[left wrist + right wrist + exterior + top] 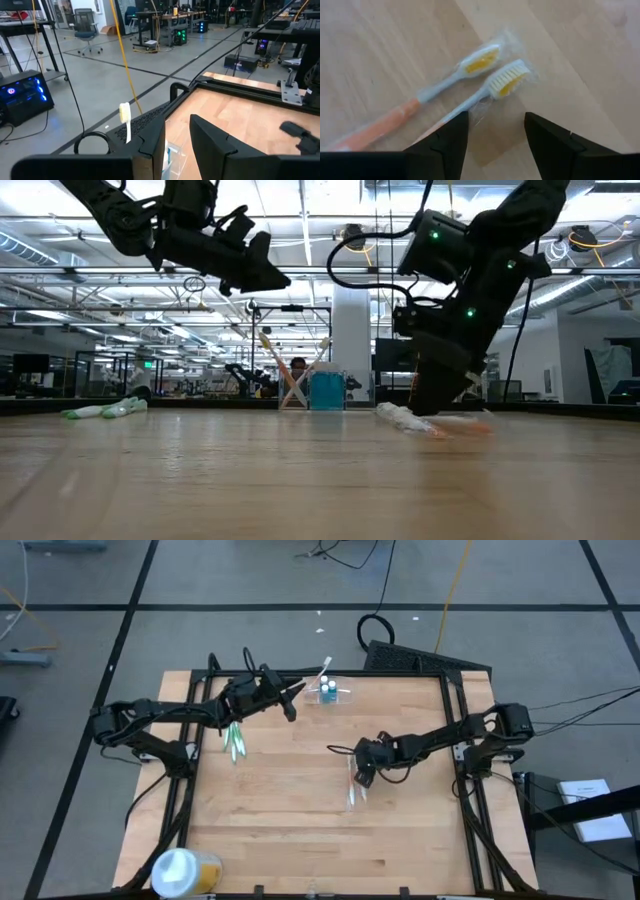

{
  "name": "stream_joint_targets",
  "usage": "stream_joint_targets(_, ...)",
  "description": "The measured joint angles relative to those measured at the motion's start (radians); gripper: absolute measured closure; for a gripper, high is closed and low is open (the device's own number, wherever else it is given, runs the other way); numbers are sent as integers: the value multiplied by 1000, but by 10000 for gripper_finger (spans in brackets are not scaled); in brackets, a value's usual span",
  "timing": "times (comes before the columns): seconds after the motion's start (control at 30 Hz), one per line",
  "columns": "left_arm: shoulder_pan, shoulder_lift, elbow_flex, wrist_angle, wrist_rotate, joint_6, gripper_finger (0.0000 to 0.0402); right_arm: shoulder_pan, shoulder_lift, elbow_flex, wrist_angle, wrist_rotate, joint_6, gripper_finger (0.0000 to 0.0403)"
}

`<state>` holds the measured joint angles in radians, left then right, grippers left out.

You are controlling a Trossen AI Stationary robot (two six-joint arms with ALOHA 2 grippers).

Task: Pick & Place toothbrushing station
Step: Put the orange toothbrush into the transparent organizer

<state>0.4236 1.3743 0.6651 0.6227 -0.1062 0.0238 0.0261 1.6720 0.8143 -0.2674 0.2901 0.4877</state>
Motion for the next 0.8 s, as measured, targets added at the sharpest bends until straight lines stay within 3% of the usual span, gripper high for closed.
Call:
stream_joint_targets(0.33,1,0,0,-8,0,-2,304,-2,-120,-9,-144,-7,-91,228)
stream_joint_targets(0.5,0,0,0,-13,0,-2,304,-12,-196,-8,-116,0,-25,219)
stream_joint_targets(0.8,0,0,0,-22,0,-2,304,-1,-194,-25,-149,-9,161,200)
